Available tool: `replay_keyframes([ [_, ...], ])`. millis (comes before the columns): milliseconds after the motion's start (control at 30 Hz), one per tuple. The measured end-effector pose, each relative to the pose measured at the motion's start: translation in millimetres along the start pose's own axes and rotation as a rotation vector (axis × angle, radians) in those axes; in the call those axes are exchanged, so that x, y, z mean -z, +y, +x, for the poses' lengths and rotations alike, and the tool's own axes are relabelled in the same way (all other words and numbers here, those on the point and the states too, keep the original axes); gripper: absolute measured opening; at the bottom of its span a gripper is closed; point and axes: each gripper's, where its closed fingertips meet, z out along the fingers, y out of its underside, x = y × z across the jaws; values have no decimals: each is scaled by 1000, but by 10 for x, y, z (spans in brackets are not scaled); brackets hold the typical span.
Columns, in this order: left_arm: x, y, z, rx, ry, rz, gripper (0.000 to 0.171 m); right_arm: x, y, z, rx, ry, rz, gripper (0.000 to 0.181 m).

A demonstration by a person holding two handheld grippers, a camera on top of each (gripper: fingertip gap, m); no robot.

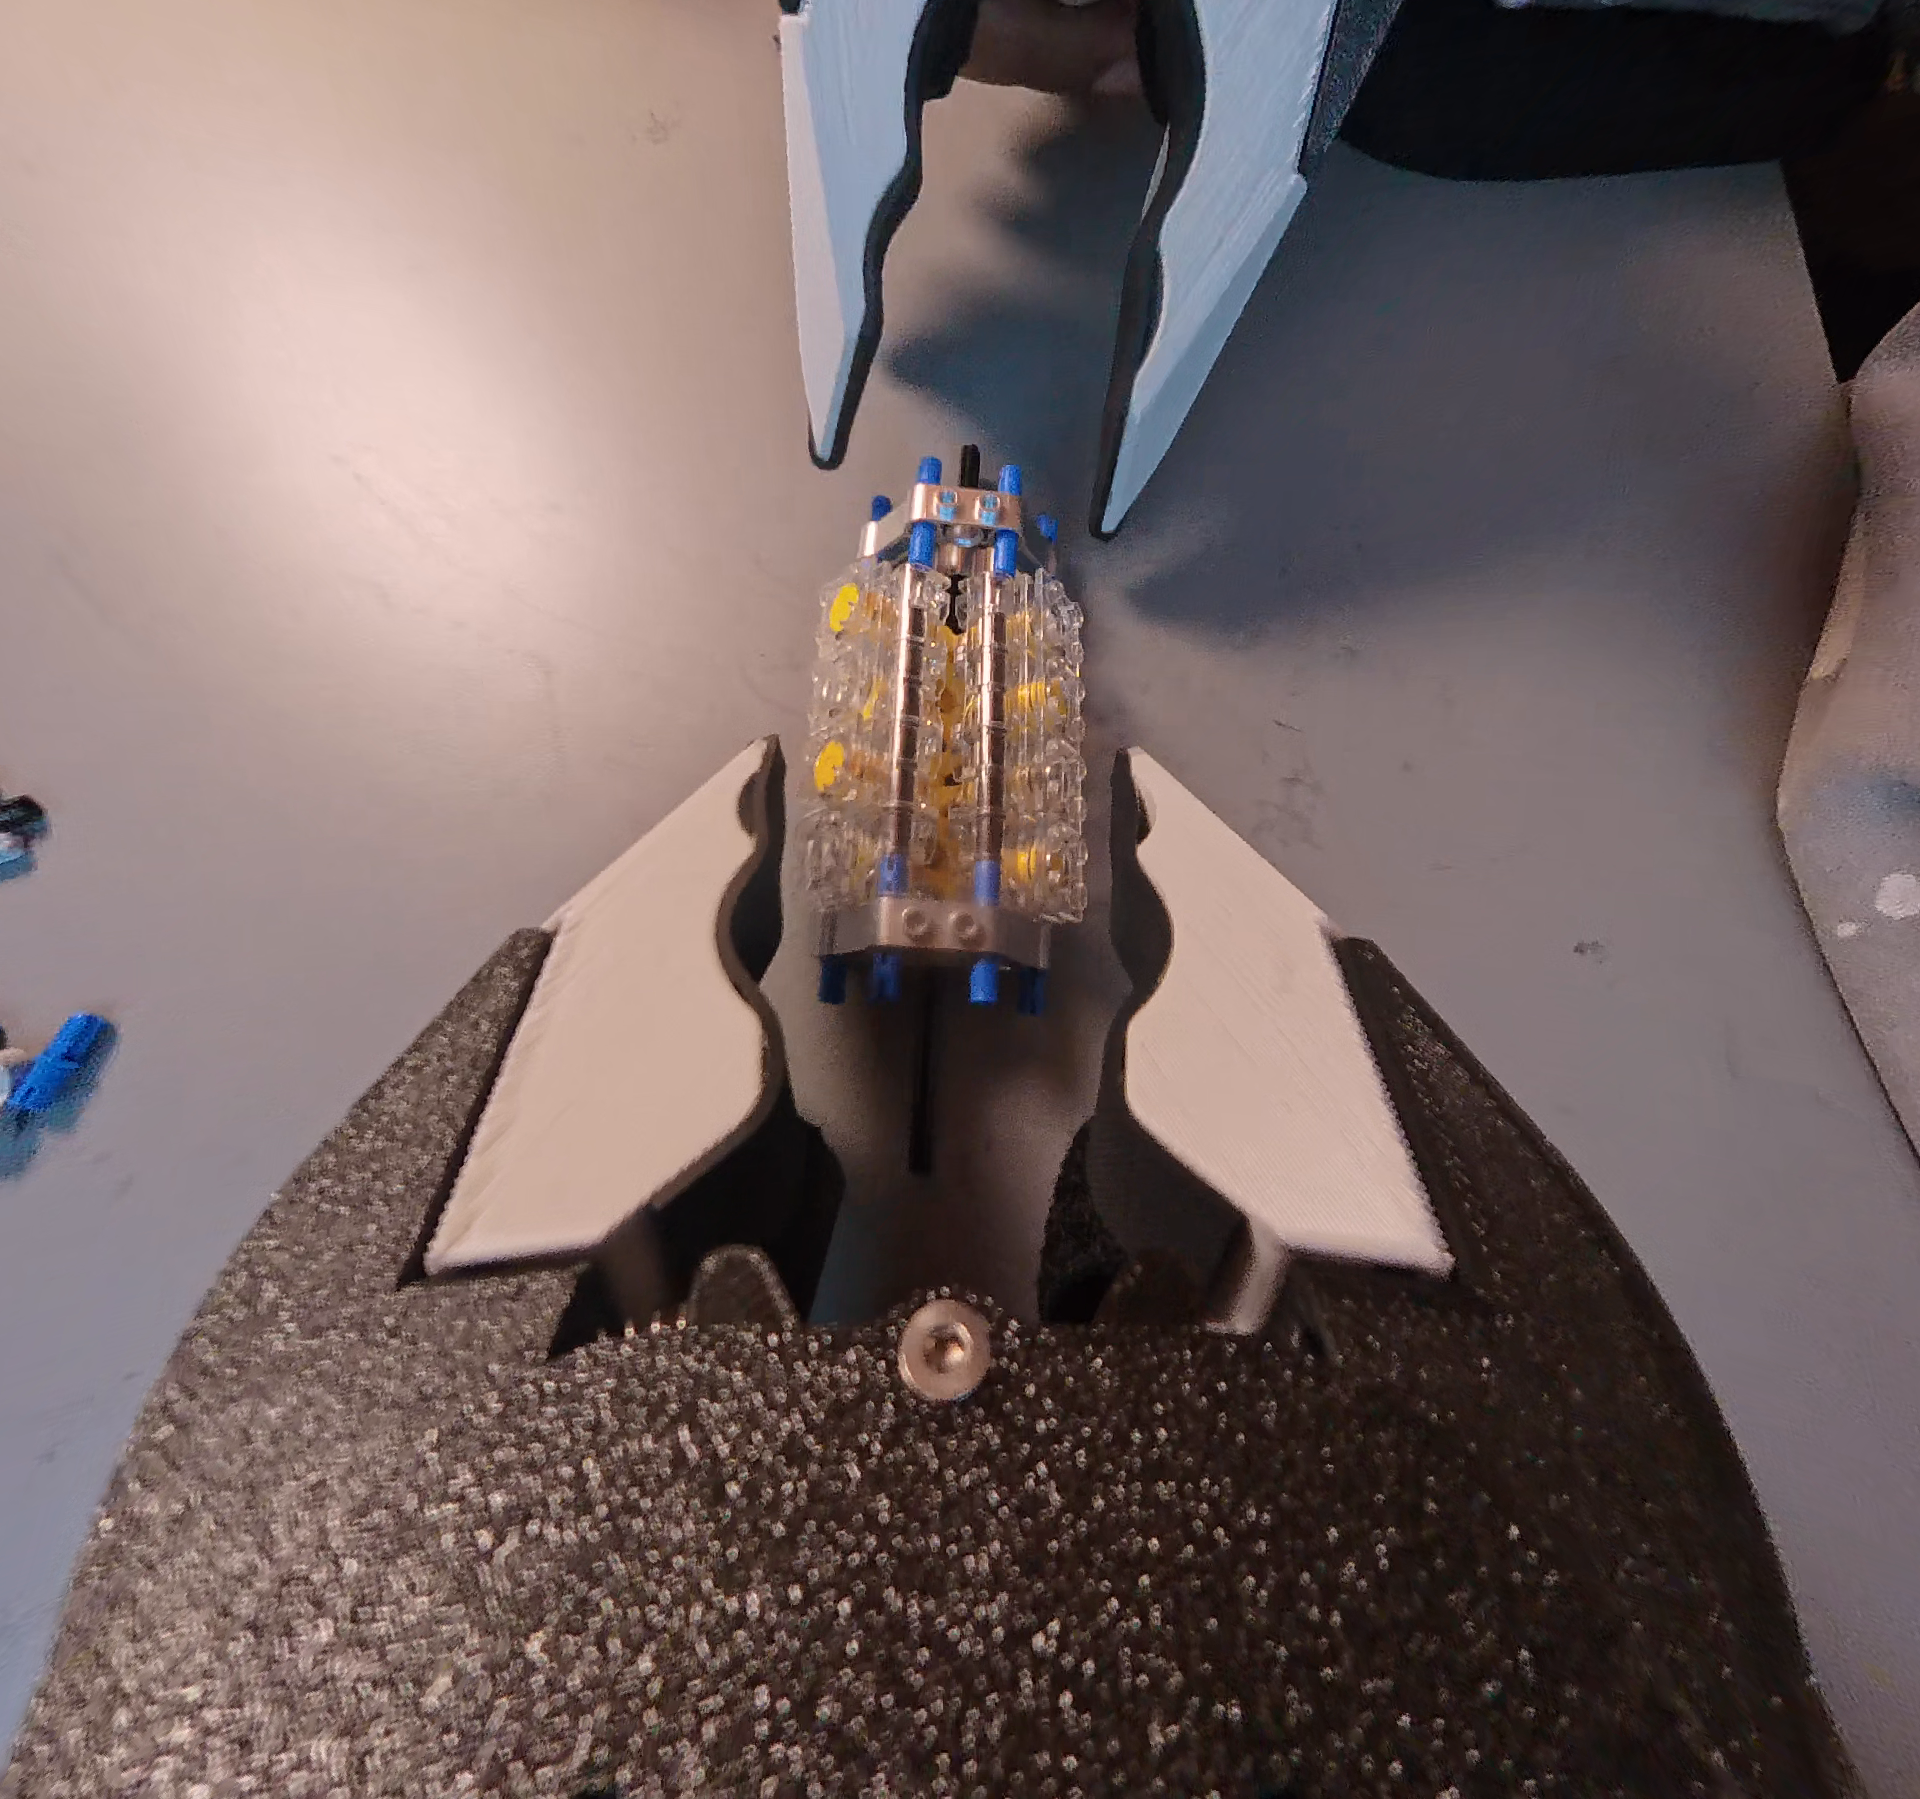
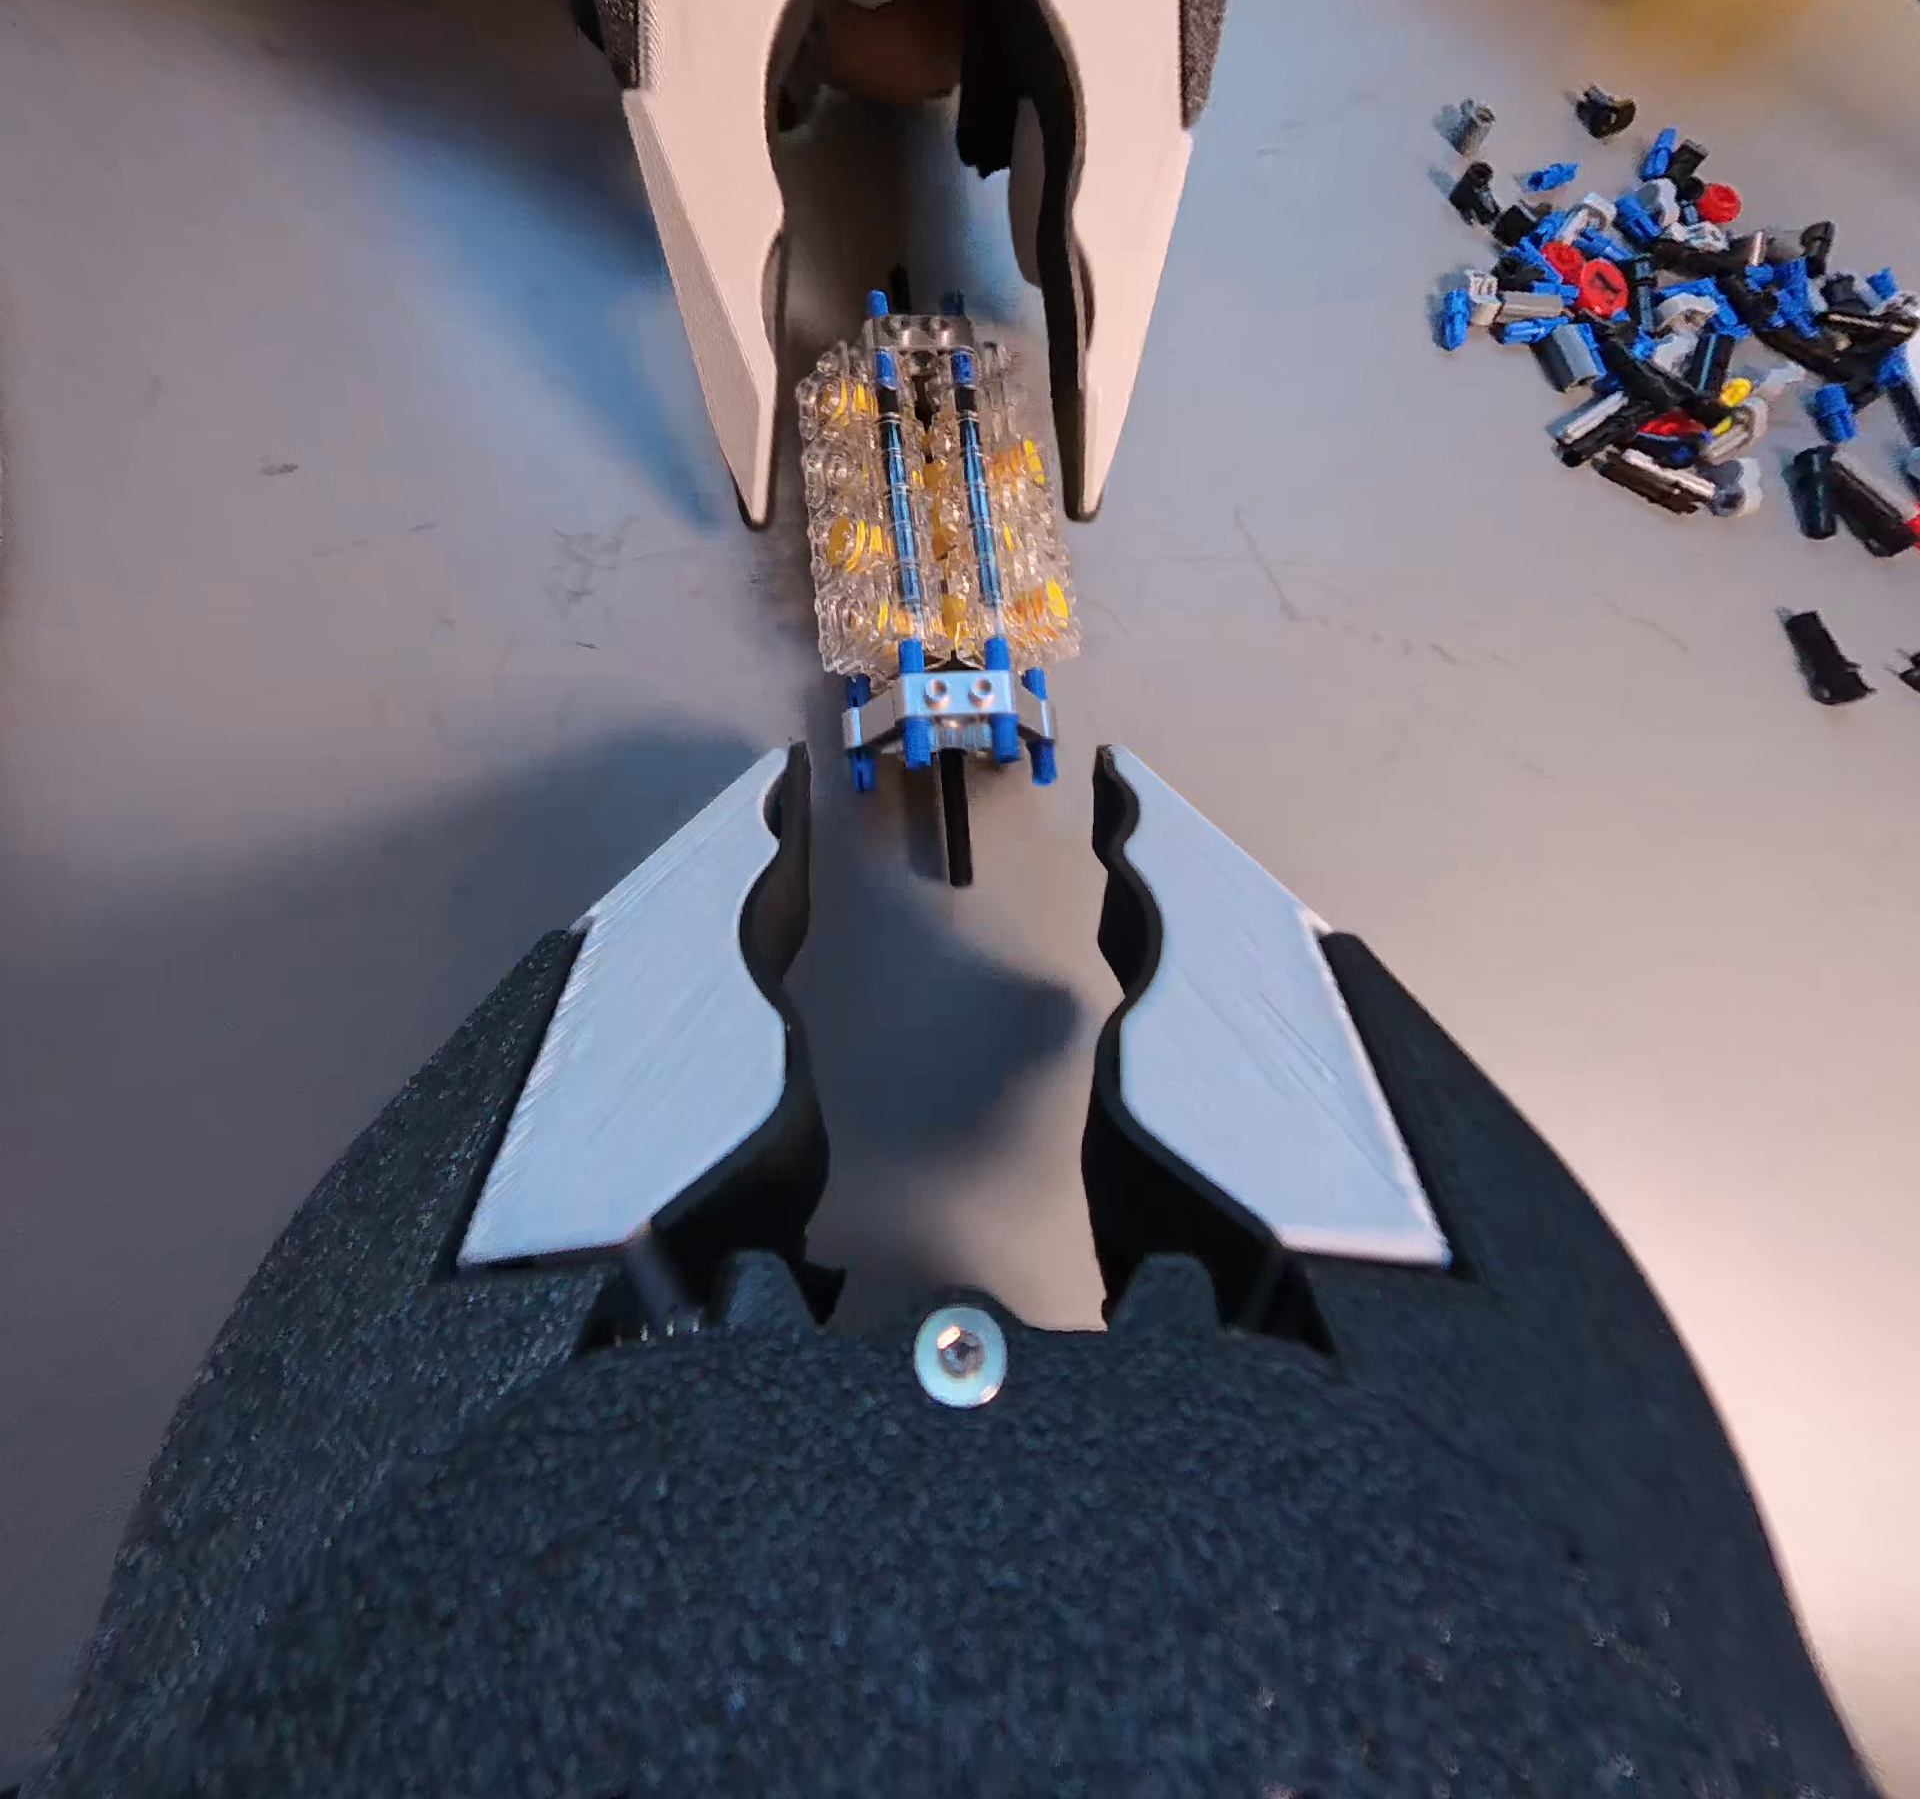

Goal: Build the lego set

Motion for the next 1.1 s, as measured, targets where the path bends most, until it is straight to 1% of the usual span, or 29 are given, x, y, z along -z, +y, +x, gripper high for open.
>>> replay_keyframes([
  [133,31,45,-51,18,-1,-8,61,46,59,61,-54,-14,0,47],
  [167,24,65,-52,25,7,-13,58,41,59,57,-61,-25,-1,46],
  [367,11,86,-48,41,32,-12,57,-61,91,16,-39,-66,-45,44],
  [433,7,84,-49,40,34,-11,58,-77,69,-4,-29,-76,-42,39],
  [867,5,82,-55,3,41,0,57,-87,52,-7,-79,-110,-44,39],
  [1000,11,85,-52,-3,53,1,57,-96,50,-1,-80,-96,-50,39],
  [1100,16,88,-52,10,68,0,56,-116,58,-1,-43,-65,-70,39],
])
